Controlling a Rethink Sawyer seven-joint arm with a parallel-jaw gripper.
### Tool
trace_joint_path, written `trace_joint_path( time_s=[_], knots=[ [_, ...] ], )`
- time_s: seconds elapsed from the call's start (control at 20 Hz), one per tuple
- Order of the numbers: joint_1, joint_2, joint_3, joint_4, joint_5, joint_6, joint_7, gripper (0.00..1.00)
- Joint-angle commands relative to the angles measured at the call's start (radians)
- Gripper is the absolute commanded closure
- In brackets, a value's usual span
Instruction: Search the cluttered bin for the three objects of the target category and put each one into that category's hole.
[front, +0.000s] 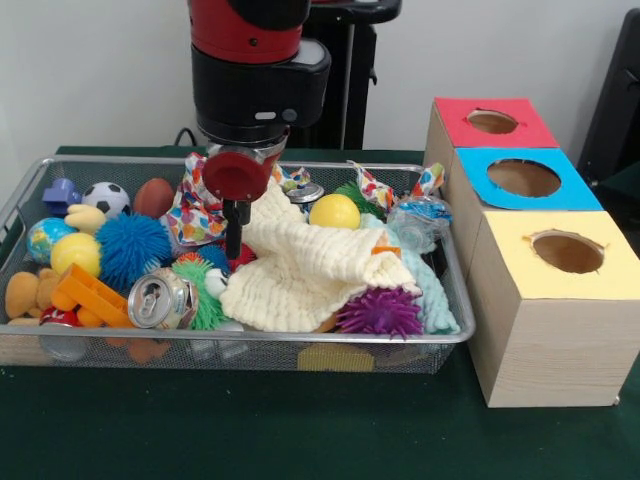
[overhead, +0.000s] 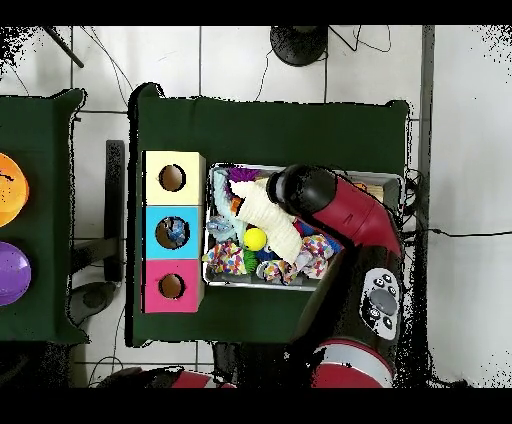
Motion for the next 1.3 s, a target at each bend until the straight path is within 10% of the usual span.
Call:
trace_joint_path(
  time_s=[0.05,0.95,1.3],
  knots=[
    [-0.006,0.059,0.007,-0.033,0.05,0.071,0.225,0.0],
    [0.023,0.049,0.027,0.036,0.116,0.045,0.234,0.0],
    [0.045,0.003,0.058,0.117,0.069,-0.049,0.095,0.0]
  ],
)
